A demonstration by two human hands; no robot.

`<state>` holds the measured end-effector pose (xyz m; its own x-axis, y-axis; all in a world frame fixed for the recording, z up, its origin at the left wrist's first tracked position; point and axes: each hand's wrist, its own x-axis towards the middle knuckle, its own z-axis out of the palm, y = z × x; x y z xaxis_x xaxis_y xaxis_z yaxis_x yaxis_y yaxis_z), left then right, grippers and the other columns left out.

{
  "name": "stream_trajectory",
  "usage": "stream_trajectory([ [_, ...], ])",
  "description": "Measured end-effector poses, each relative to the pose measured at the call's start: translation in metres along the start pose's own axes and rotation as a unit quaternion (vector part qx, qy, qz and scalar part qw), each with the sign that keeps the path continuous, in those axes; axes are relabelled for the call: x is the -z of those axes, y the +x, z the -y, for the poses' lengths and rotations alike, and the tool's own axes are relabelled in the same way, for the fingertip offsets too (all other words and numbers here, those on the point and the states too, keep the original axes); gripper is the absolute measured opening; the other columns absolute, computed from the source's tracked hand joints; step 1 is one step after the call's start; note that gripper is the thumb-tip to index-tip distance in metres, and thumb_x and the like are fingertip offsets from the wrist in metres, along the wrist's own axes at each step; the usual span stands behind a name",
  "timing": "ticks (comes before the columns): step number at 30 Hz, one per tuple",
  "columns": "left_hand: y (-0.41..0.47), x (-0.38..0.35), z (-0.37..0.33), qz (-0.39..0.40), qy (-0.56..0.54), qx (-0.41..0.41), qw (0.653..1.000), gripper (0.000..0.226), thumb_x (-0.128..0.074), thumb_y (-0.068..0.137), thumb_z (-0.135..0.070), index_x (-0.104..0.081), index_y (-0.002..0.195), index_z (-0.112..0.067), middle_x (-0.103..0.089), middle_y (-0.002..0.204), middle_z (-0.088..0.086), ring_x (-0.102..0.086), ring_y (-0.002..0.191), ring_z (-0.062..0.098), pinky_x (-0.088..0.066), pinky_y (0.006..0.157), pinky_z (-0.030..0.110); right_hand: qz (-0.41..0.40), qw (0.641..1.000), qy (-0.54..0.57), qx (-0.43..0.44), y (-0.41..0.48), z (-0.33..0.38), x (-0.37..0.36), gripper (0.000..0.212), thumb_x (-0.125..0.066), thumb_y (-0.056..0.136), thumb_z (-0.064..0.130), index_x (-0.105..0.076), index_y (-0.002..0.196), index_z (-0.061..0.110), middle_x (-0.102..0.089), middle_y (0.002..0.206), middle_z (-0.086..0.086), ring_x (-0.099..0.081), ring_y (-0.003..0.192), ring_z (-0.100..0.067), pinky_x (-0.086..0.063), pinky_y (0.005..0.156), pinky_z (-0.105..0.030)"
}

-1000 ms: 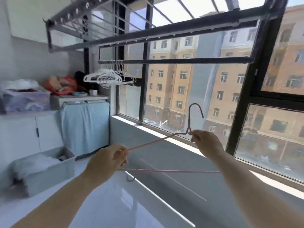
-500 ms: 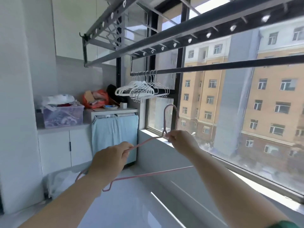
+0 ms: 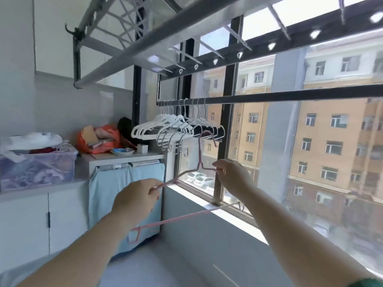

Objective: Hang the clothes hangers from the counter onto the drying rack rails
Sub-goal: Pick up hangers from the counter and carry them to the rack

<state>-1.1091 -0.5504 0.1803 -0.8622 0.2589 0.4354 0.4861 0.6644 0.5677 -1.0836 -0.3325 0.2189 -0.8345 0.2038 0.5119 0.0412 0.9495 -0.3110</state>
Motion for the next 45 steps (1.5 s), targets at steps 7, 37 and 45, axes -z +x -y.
stream_trajectory([
  [7, 0.133, -0.01, 0.025, 0.005, -0.035, -0.065, 0.997, 0.019, -0.044, 0.093, -0.015, -0.058, 0.093, -0.028, -0.066, 0.082, -0.001, -0.061, 0.064, 0.019, -0.046, 0.066, 0.028, -0.075, 0.994, -0.052, -0.063, 0.098, -0.006, -0.008, 0.042, -0.042, 0.093, 0.004, -0.045, 0.134, 0.014, -0.046, 0.139, -0.005, -0.041, 0.128, -0.022, -0.034, 0.104, -0.033],
  [37, 0.355, -0.058, -0.035, -0.043, -0.047, -0.075, 0.995, 0.022, -0.039, 0.094, -0.009, -0.061, 0.095, -0.008, -0.067, 0.093, 0.017, -0.067, 0.08, 0.033, -0.055, 0.078, 0.042, -0.187, 0.892, -0.403, -0.085, 0.262, -0.068, 0.061, 0.056, -0.044, 0.089, 0.006, -0.026, 0.142, 0.016, -0.033, 0.144, -0.01, -0.025, 0.136, -0.029, -0.006, 0.115, -0.042],
  [45, 0.361, -0.077, -0.04, -0.019, -0.022, -0.07, 0.997, 0.027, -0.04, 0.092, -0.009, -0.058, 0.112, -0.01, -0.066, 0.102, 0.016, -0.065, 0.092, 0.033, -0.053, 0.084, 0.043, -0.196, 0.887, -0.413, -0.066, 0.261, -0.073, 0.059, 0.055, -0.045, 0.09, 0.01, -0.026, 0.141, 0.016, -0.034, 0.141, -0.008, -0.026, 0.135, -0.028, -0.006, 0.115, -0.041],
])
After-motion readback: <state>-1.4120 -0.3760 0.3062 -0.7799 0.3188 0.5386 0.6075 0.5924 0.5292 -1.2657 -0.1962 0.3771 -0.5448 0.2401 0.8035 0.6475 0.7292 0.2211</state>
